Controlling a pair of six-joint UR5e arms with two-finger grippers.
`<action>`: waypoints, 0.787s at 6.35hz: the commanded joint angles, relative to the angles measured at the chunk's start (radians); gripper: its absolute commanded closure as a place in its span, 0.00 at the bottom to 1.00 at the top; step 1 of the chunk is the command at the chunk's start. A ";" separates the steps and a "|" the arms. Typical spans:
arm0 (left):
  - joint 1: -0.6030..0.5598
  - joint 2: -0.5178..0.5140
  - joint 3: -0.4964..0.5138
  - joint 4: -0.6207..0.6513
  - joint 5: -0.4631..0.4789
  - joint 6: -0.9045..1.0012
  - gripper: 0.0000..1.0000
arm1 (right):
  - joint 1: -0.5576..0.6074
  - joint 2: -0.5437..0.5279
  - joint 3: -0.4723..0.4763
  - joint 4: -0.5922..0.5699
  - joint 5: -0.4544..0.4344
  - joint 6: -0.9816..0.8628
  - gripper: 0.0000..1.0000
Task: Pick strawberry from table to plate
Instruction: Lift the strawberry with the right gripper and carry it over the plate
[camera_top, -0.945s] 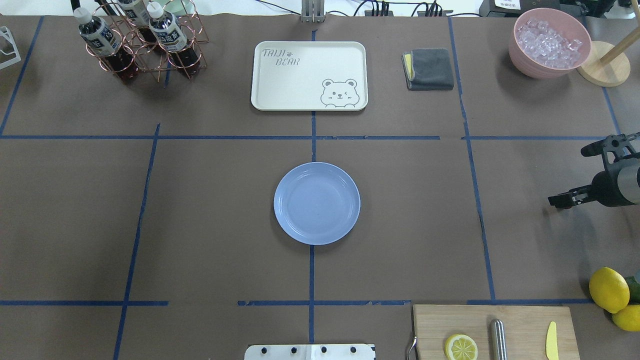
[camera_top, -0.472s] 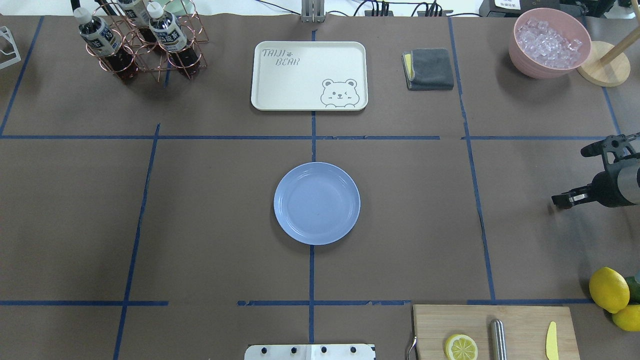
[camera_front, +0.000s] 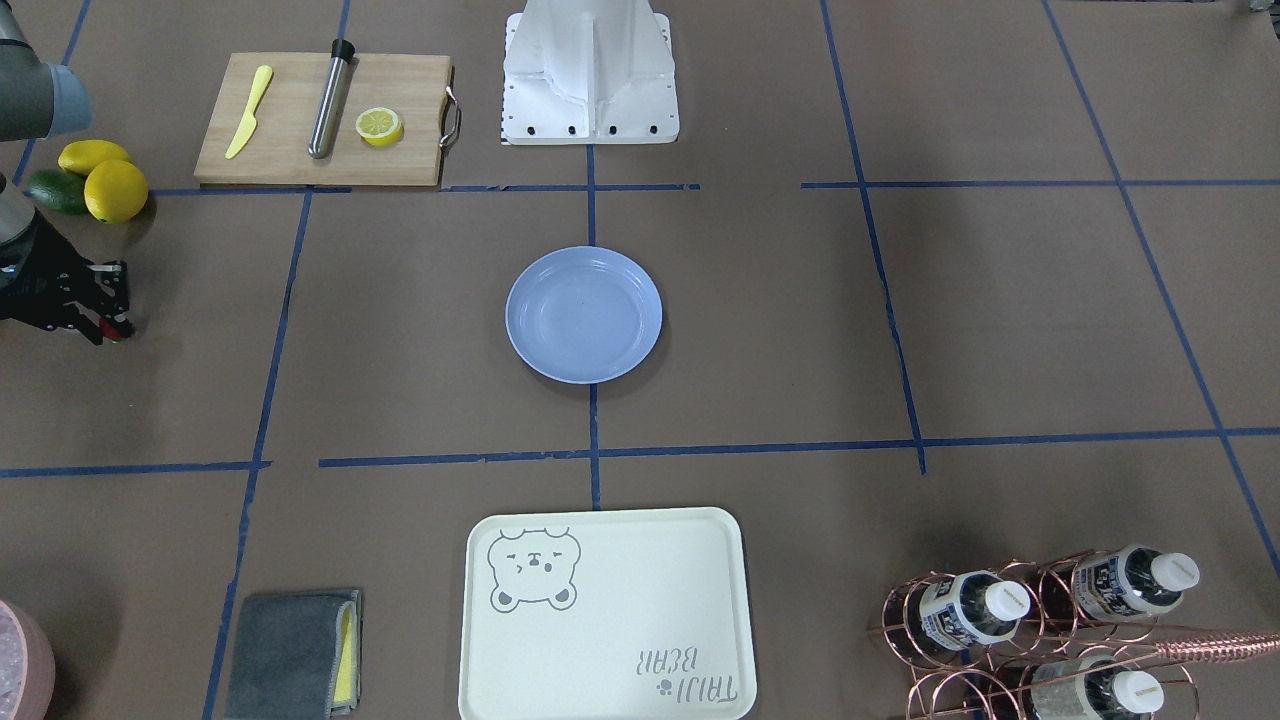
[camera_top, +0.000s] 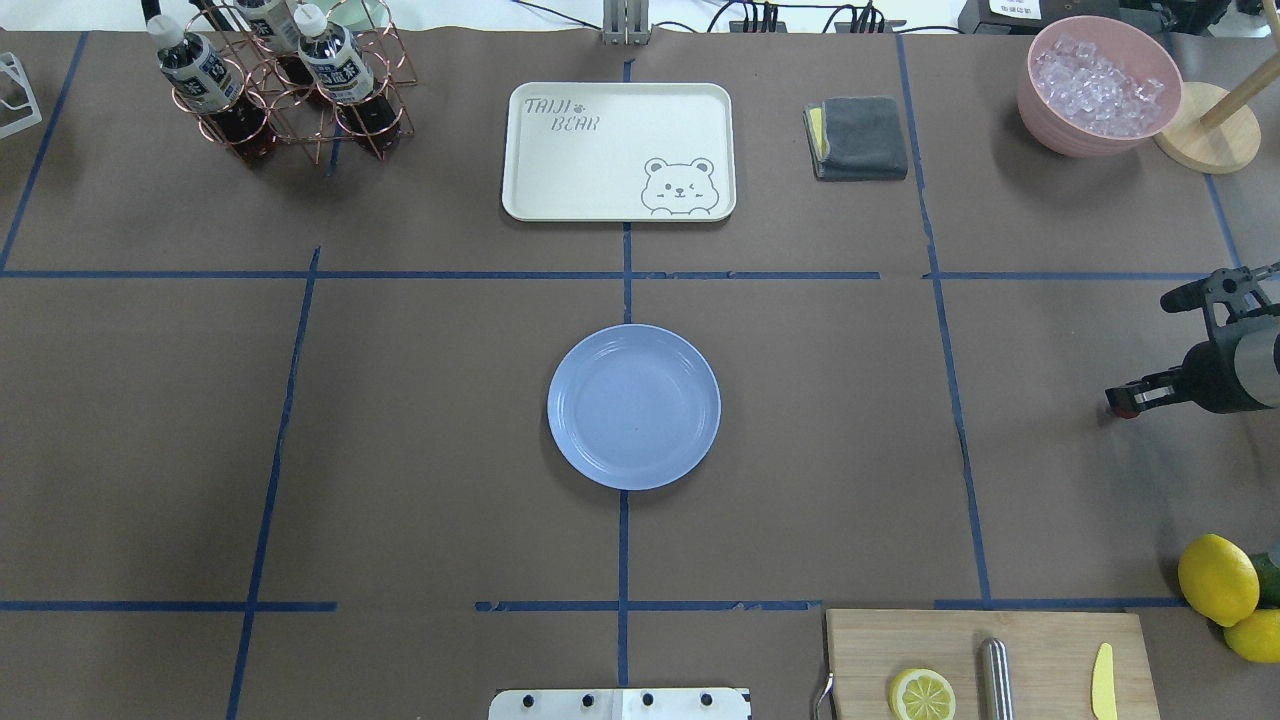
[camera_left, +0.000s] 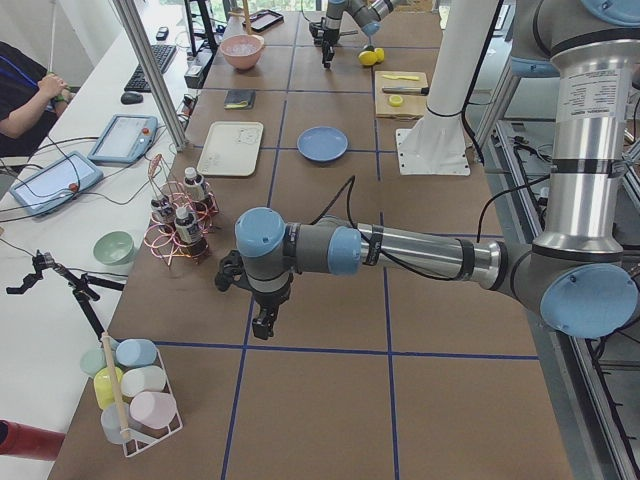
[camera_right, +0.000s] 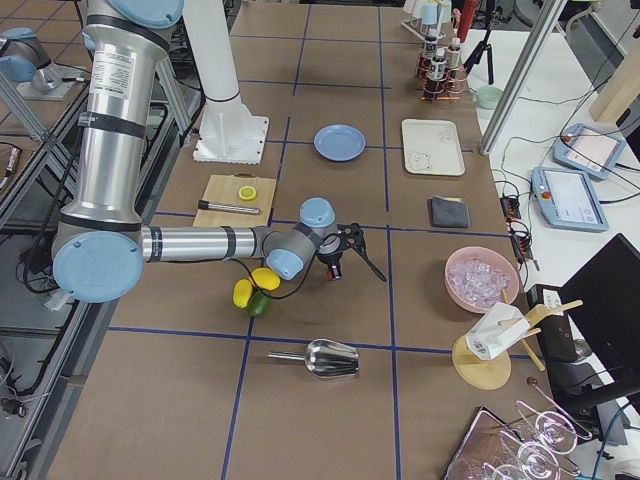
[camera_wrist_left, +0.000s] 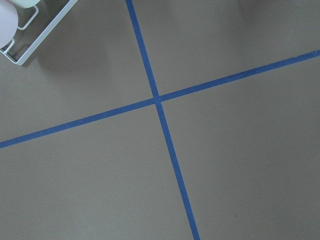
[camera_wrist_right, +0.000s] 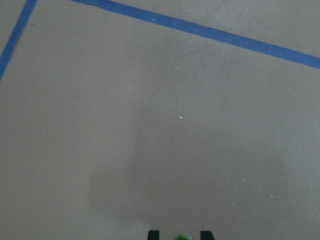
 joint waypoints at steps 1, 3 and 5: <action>-0.001 0.000 -0.004 0.000 0.001 0.000 0.00 | -0.002 0.080 0.248 -0.357 0.022 0.005 1.00; 0.001 -0.002 -0.007 0.000 -0.001 0.000 0.00 | -0.061 0.389 0.277 -0.687 0.010 0.133 1.00; 0.001 -0.008 -0.006 0.000 -0.001 0.000 0.00 | -0.196 0.705 0.152 -0.841 -0.079 0.374 1.00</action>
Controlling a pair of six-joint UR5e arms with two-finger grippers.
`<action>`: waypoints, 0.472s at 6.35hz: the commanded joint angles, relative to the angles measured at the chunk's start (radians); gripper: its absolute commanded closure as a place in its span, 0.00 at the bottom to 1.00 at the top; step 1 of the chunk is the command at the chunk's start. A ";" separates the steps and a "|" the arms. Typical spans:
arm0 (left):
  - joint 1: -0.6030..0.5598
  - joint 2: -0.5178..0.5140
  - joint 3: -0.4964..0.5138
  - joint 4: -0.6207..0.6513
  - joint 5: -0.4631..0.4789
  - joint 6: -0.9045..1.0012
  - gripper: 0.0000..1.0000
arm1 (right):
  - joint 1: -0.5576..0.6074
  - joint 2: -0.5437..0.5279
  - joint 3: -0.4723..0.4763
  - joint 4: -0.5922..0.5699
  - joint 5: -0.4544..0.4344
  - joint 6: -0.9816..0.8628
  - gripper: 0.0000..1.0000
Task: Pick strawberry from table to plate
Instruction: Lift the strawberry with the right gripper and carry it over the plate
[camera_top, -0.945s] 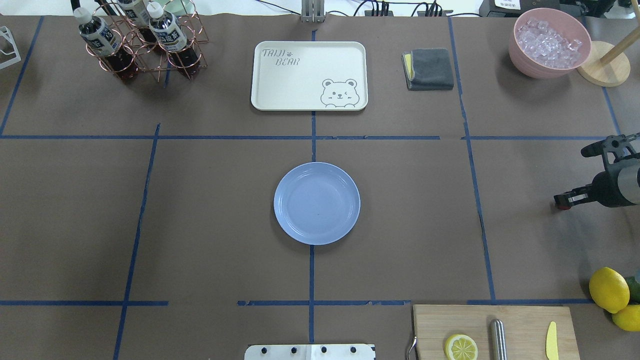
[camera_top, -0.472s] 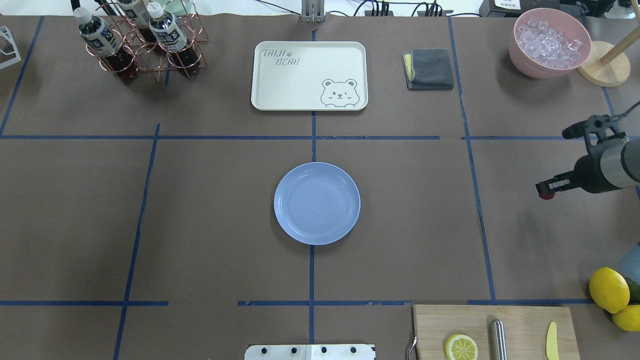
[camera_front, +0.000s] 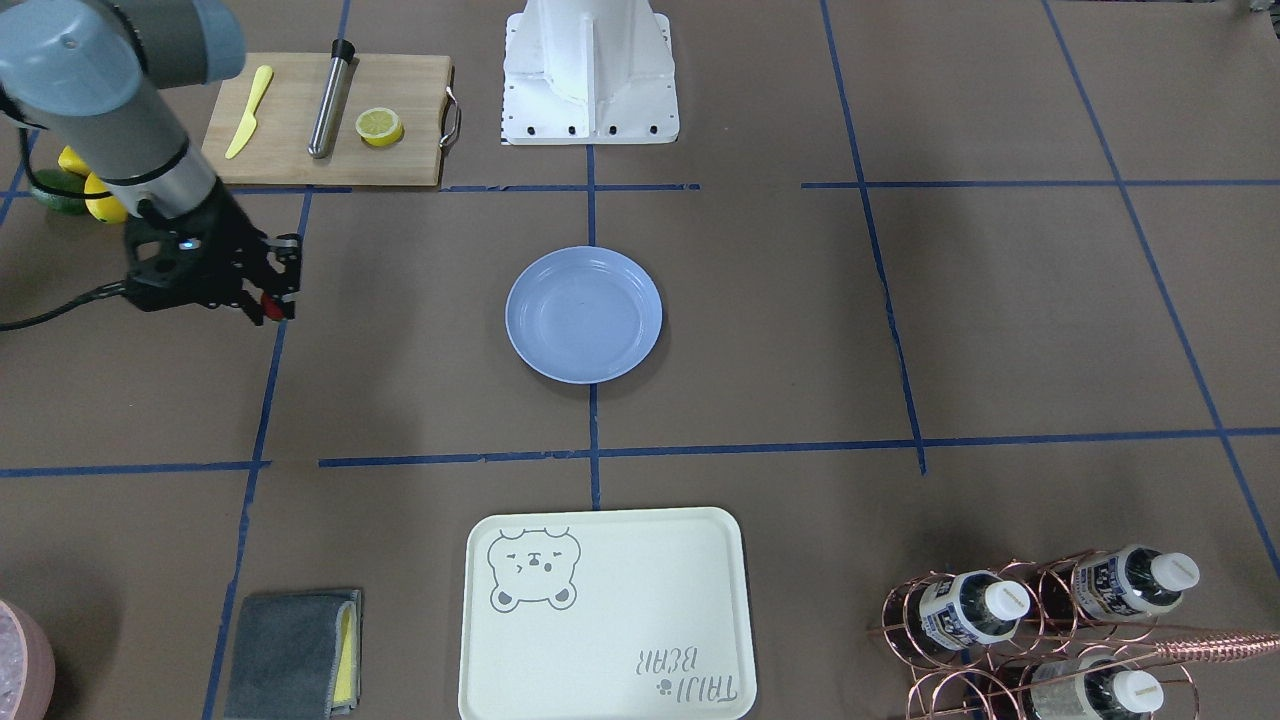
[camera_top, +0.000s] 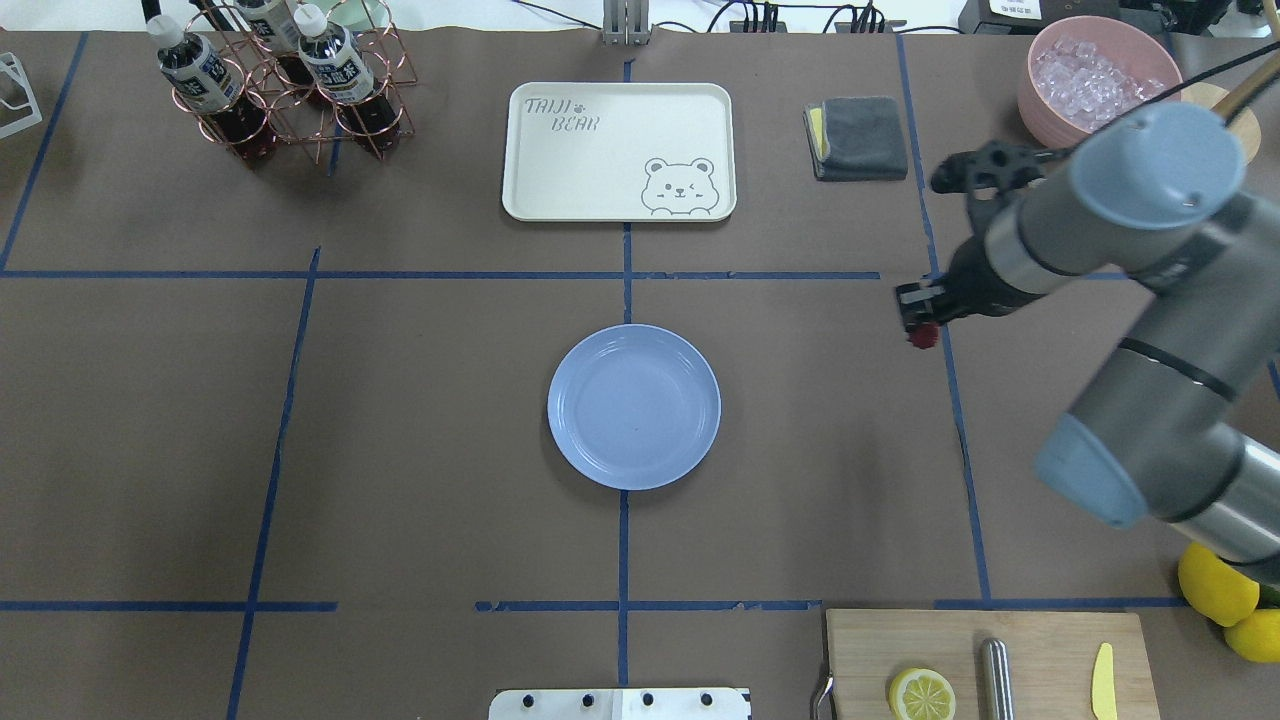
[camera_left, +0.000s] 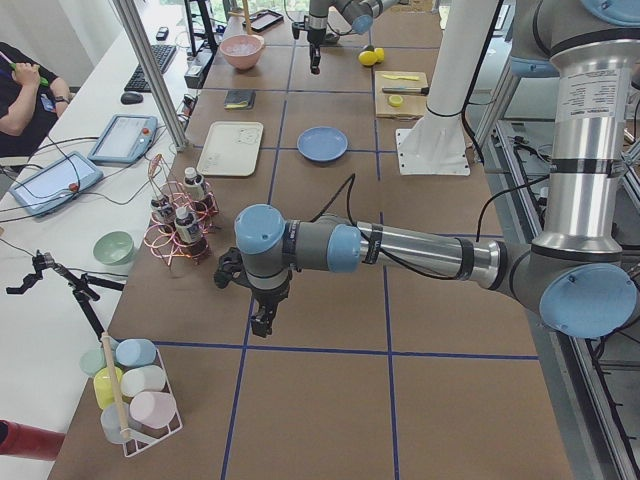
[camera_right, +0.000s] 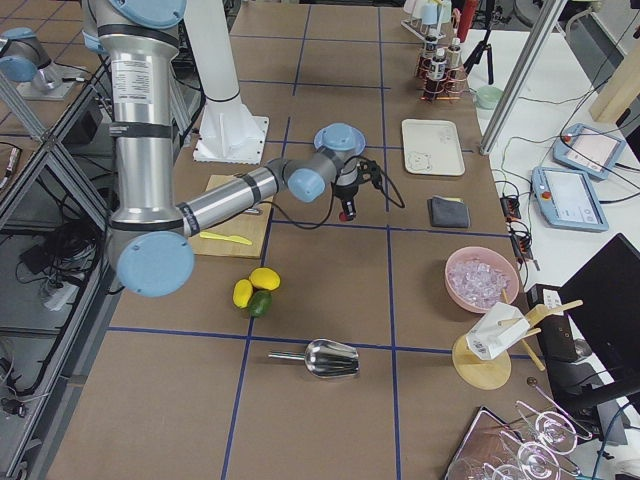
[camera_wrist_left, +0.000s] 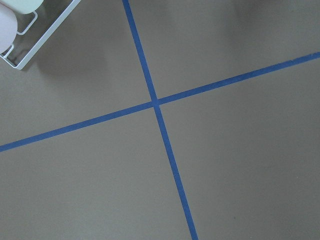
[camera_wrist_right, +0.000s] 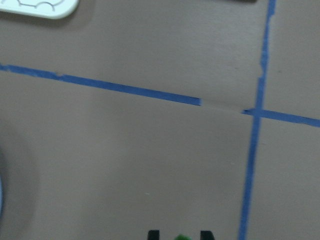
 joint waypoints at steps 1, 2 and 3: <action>0.000 -0.007 0.001 0.002 0.000 0.000 0.00 | -0.149 0.309 -0.176 -0.083 -0.137 0.251 1.00; 0.000 -0.008 0.001 0.002 0.000 0.000 0.00 | -0.229 0.427 -0.302 -0.080 -0.216 0.360 1.00; 0.000 -0.008 0.001 0.002 0.000 0.000 0.00 | -0.283 0.494 -0.383 -0.079 -0.270 0.420 1.00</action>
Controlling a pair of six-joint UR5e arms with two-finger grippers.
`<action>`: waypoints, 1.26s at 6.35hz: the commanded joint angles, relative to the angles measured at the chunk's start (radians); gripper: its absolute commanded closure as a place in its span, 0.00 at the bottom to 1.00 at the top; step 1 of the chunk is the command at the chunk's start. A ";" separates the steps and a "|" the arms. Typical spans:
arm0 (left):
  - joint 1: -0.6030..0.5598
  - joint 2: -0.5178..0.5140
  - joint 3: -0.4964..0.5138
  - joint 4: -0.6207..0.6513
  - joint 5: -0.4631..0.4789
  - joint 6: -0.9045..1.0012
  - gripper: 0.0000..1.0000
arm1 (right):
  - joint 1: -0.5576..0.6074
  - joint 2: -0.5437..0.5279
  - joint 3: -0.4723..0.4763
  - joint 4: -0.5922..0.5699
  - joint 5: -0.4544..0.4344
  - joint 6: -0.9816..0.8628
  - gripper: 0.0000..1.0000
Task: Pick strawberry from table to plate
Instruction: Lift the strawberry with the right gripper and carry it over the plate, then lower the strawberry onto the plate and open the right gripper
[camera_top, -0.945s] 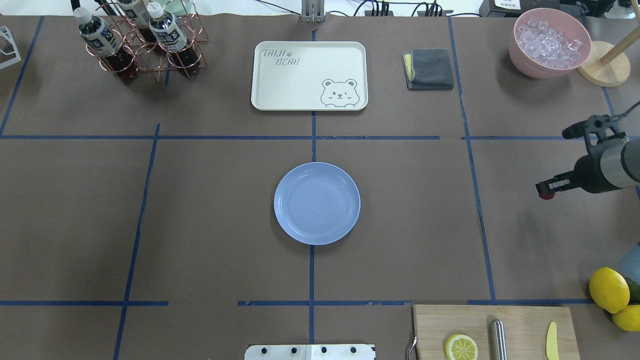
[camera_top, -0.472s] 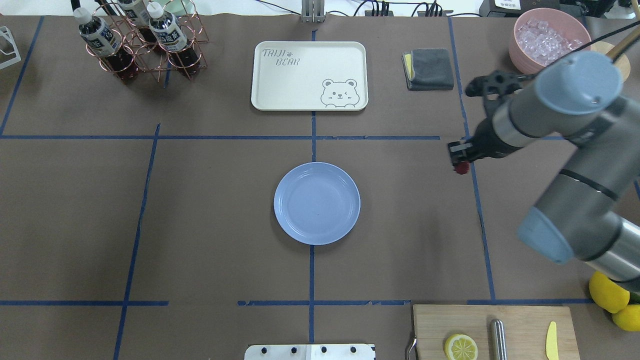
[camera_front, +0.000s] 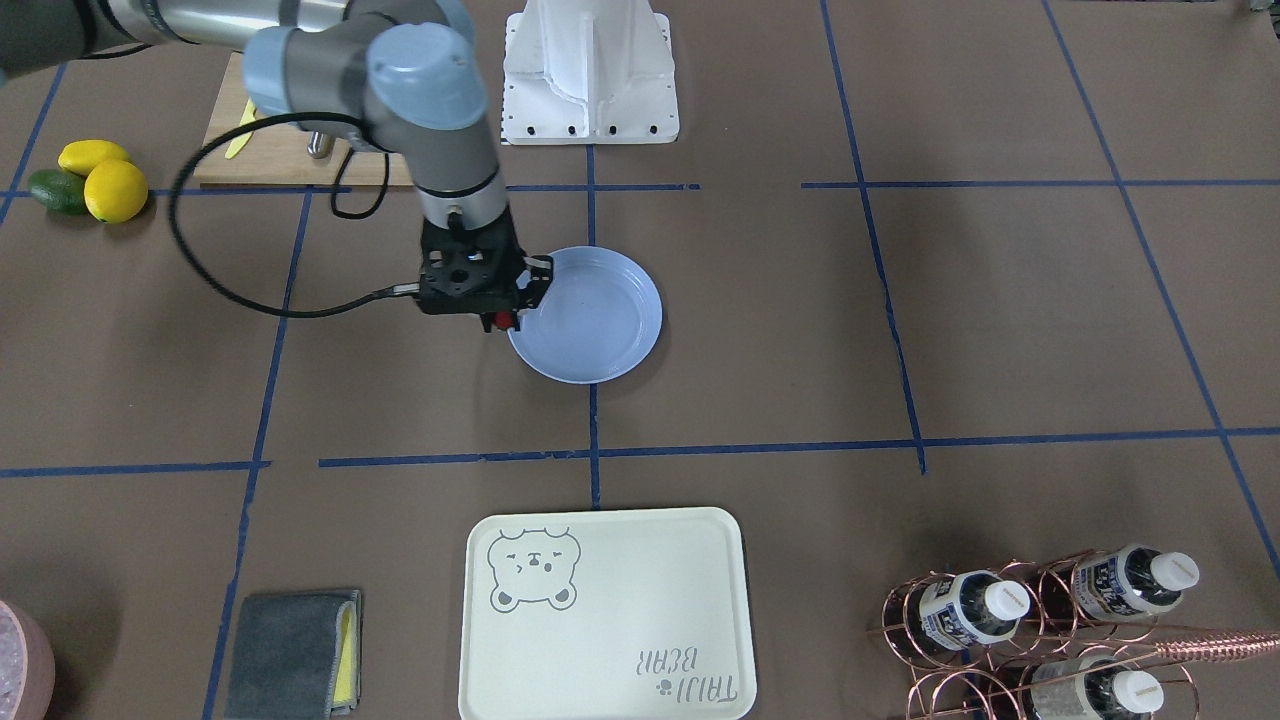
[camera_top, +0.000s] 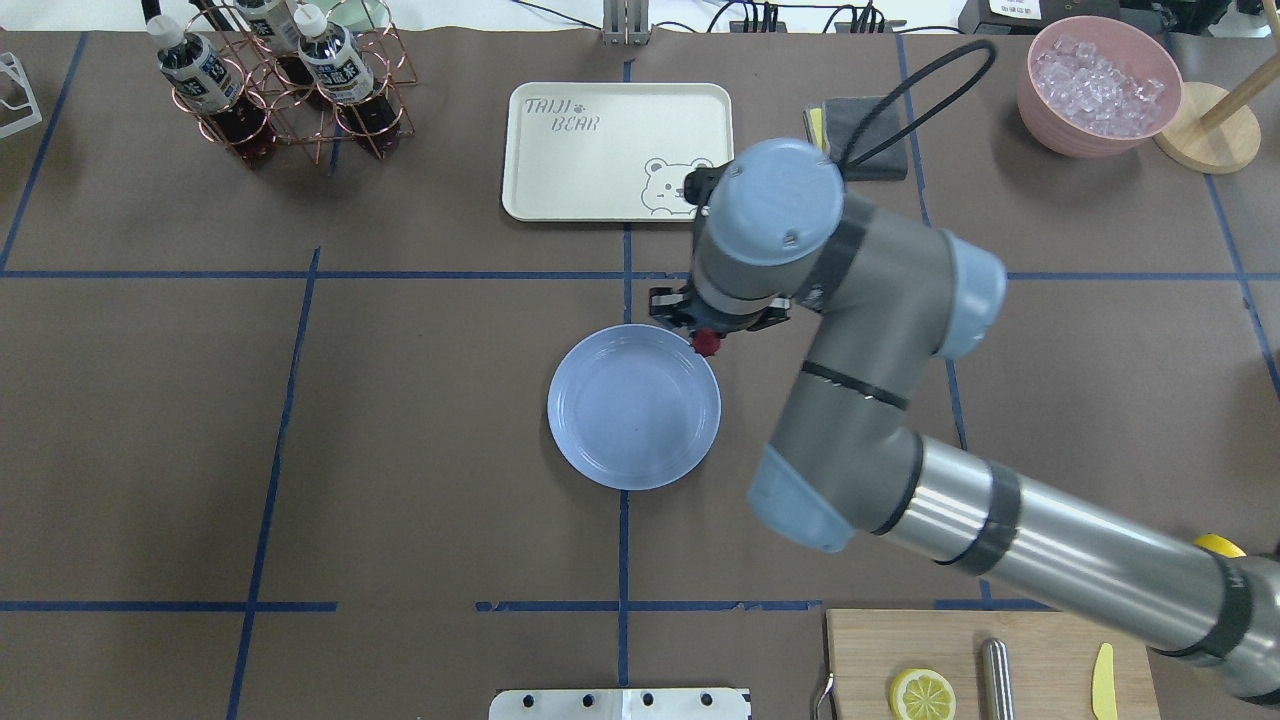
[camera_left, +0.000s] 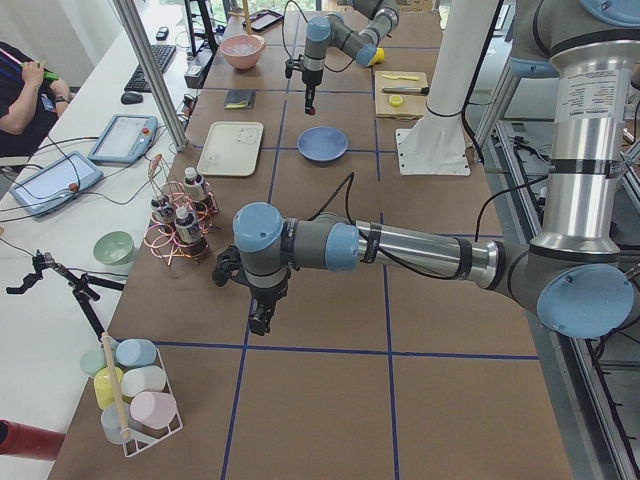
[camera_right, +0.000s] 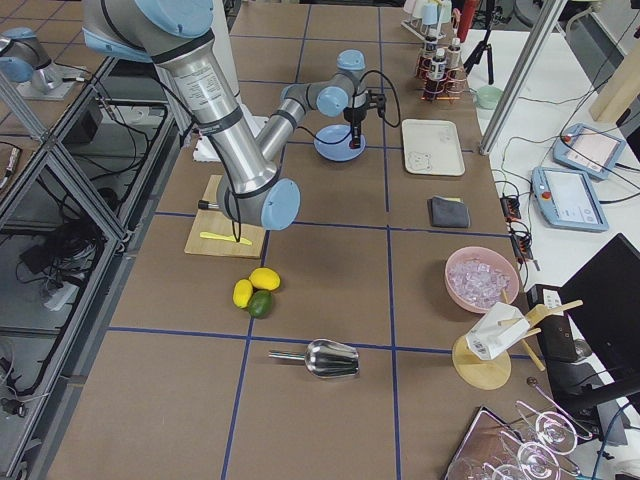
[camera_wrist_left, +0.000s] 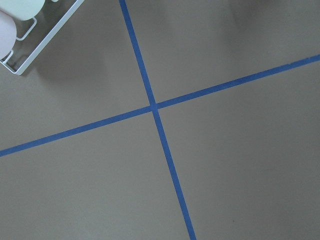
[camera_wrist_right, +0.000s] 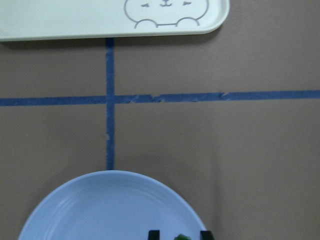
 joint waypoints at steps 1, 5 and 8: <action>0.000 -0.001 0.000 0.000 0.001 0.000 0.00 | -0.103 0.108 -0.142 0.001 -0.080 0.124 1.00; -0.001 0.001 0.000 0.002 0.001 0.000 0.00 | -0.155 0.097 -0.161 0.001 -0.123 0.127 1.00; -0.002 0.002 0.000 0.000 0.002 0.000 0.00 | -0.154 0.095 -0.167 0.003 -0.151 0.122 1.00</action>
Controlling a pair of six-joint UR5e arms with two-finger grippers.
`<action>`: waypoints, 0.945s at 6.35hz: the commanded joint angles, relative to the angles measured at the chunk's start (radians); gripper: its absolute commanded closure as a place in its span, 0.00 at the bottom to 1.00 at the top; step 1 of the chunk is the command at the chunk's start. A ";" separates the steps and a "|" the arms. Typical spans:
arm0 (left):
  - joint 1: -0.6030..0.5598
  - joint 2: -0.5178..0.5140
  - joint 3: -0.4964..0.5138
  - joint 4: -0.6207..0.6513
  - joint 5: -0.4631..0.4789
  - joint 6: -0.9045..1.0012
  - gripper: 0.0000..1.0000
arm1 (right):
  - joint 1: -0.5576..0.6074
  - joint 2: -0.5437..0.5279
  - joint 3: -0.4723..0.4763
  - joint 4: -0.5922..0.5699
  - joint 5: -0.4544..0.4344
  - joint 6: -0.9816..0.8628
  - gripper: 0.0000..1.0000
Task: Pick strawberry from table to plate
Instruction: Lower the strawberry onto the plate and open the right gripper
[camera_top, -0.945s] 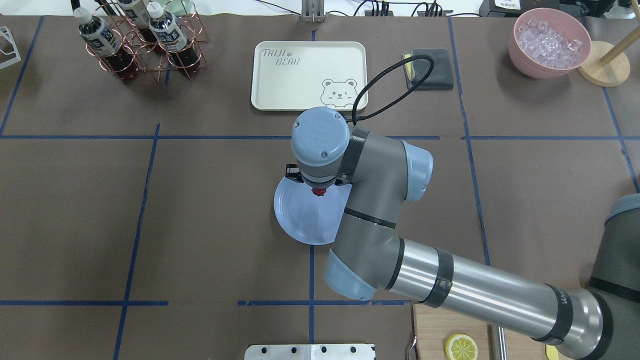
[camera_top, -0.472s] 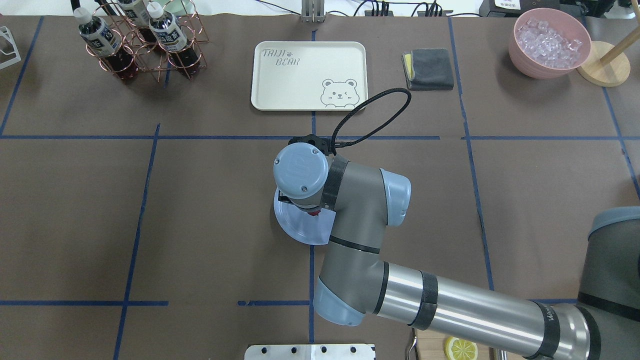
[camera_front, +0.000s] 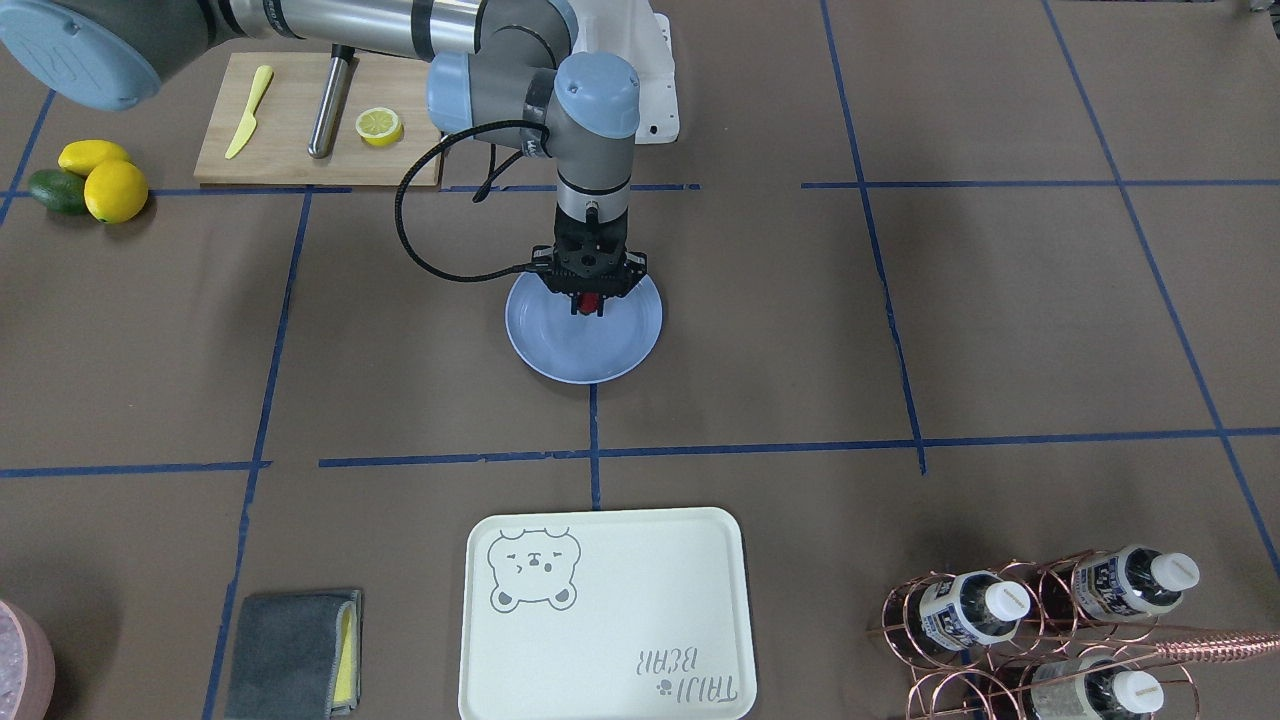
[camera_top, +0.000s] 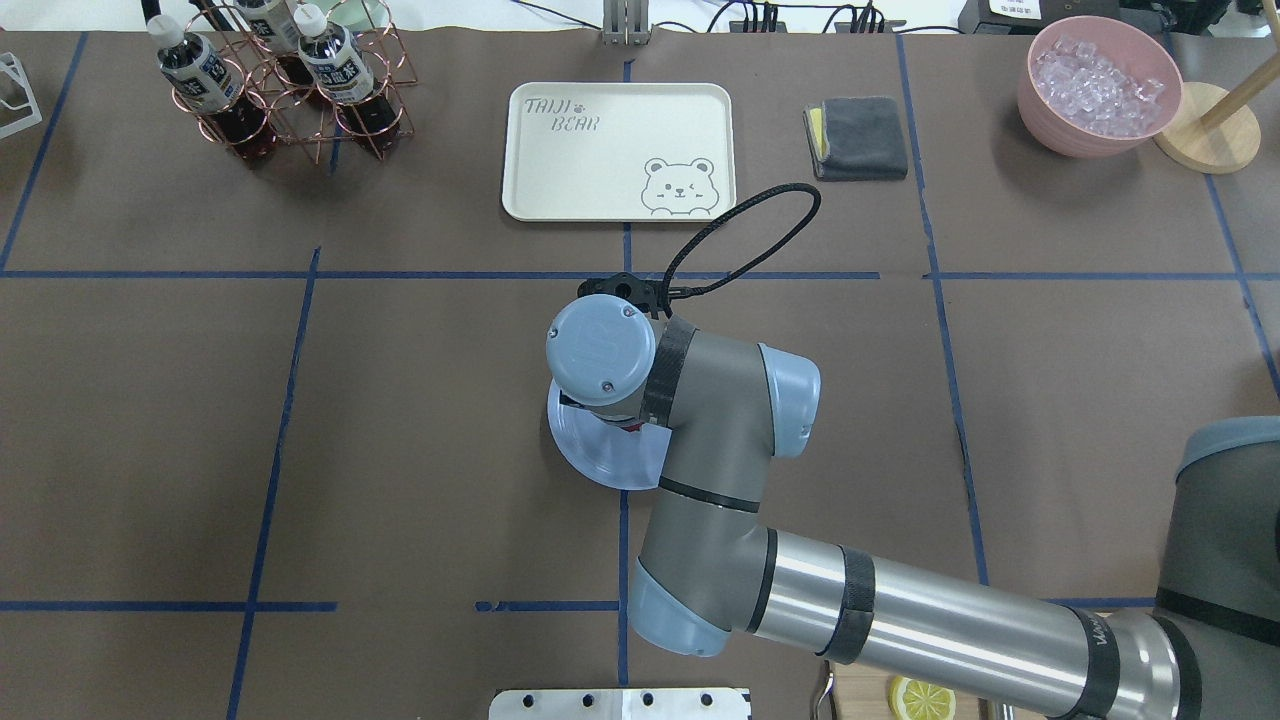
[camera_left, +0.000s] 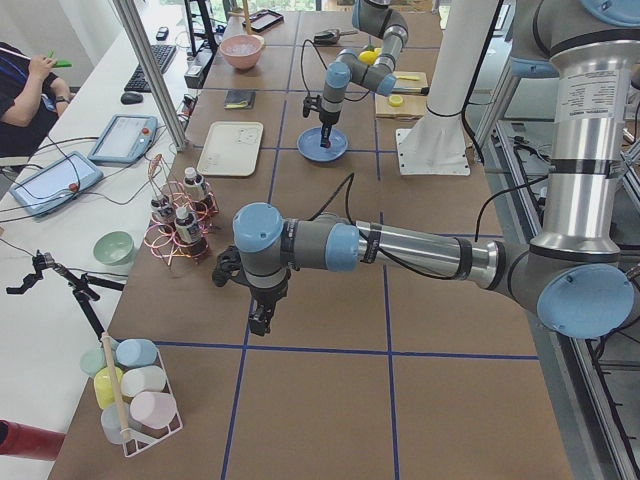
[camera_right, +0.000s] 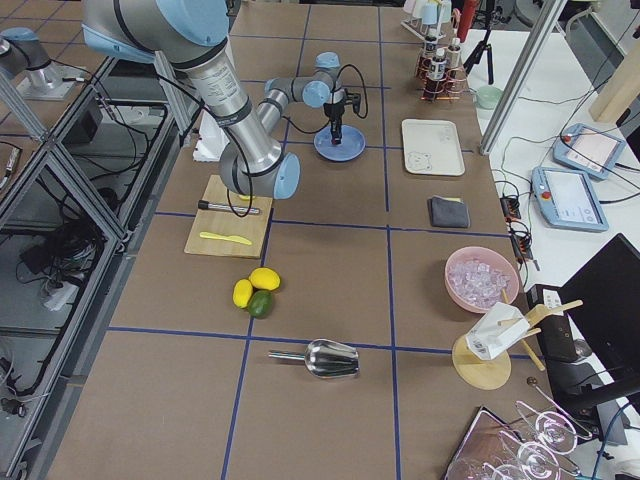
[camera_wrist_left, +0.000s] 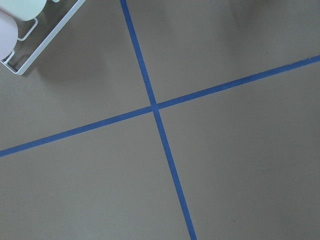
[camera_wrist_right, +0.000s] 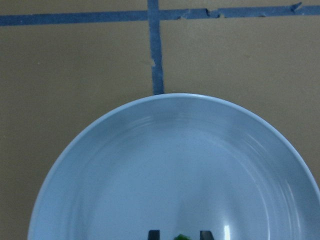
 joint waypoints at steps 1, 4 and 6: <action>0.000 0.003 -0.003 0.001 0.000 0.000 0.00 | 0.000 0.000 -0.002 0.000 -0.005 -0.006 1.00; 0.000 0.008 -0.002 0.001 0.000 0.000 0.00 | 0.002 0.000 -0.002 0.003 -0.003 -0.013 0.00; 0.000 0.005 0.004 0.000 0.003 0.000 0.00 | 0.113 -0.008 0.066 0.011 0.085 -0.070 0.00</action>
